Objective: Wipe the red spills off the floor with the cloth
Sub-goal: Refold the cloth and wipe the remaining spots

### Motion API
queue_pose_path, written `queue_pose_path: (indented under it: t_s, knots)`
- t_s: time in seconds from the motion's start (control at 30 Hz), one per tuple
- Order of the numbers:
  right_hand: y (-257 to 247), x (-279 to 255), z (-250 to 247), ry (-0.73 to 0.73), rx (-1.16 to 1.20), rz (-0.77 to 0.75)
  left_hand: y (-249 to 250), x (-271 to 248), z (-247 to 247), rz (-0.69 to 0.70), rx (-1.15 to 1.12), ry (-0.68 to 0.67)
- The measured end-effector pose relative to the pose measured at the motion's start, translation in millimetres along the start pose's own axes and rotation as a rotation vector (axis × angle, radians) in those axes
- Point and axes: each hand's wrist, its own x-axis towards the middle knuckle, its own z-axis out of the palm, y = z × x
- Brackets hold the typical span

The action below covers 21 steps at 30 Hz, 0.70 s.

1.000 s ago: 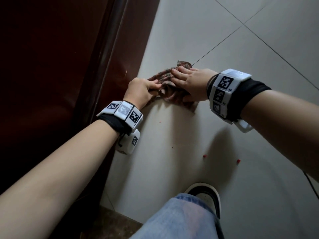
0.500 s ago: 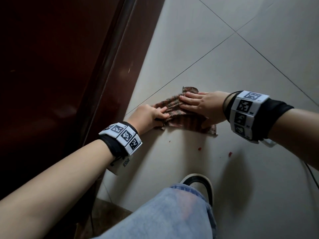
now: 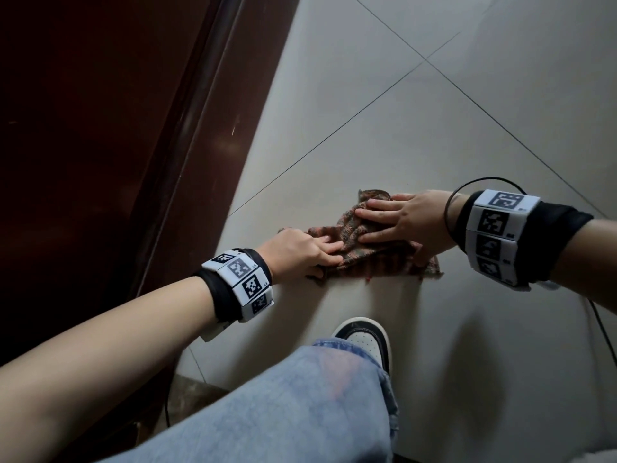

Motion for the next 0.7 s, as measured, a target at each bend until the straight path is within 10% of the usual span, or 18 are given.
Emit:
queue_pose_path:
  t_s: [0.37,0.53,0.7]
  knots:
    - [-4.7,-29.7,20.2,0.024,0.159,0.035,13.0,24.5,6.8,0.281,0.107,0.170]
    - [-10.0,-39.9,28.3,0.497,0.139,0.010,18.8,38.8,7.3,0.381,0.174,0.198]
    - [-20.6,-41.0,36.6,0.584,0.200,-0.126,26.1,54.1,6.5,0.485,0.251,0.251]
